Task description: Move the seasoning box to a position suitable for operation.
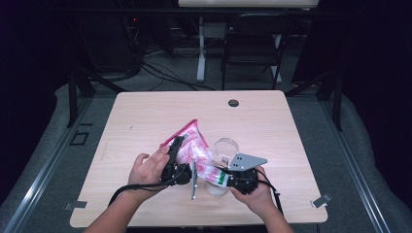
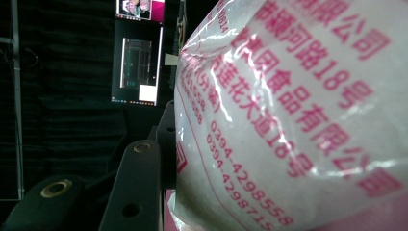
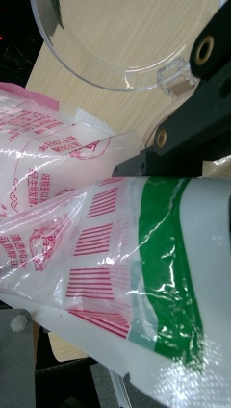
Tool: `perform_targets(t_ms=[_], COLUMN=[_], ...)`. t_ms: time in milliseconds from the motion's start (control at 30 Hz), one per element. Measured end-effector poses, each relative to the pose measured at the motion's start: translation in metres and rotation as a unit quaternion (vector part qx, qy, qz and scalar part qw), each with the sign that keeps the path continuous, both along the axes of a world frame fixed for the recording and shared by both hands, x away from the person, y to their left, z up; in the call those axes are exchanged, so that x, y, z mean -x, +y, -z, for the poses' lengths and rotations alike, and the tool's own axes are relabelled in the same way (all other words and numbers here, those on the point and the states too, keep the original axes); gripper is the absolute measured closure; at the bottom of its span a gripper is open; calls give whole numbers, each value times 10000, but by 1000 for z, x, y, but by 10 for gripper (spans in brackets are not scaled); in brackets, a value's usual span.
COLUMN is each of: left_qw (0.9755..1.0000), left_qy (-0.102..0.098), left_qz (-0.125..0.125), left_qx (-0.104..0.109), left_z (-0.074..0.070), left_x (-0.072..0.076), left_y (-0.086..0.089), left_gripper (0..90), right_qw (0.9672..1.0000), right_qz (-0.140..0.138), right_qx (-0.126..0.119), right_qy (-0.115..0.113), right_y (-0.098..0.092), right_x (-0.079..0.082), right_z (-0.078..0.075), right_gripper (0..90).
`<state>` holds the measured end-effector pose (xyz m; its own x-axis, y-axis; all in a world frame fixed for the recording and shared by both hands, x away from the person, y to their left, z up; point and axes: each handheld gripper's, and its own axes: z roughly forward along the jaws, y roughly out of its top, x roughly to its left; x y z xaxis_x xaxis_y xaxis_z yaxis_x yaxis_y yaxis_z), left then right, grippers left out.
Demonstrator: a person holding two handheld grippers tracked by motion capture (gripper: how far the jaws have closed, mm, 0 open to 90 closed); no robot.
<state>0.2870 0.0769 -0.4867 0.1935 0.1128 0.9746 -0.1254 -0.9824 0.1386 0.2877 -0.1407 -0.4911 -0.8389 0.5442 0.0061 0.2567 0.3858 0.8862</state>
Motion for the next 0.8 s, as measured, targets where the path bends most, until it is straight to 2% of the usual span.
perform_targets(t_ms=[800], left_qw=[10000], left_qy=[-54], left_qz=[23], left_qx=[-52], left_z=[-4], left_x=[0], left_y=[-2], left_gripper=[615], right_qw=[10000], right_qz=[2], right_qx=[-26], right_qy=[13], right_y=[-1], right_x=[-1], right_z=[1], right_gripper=[900])
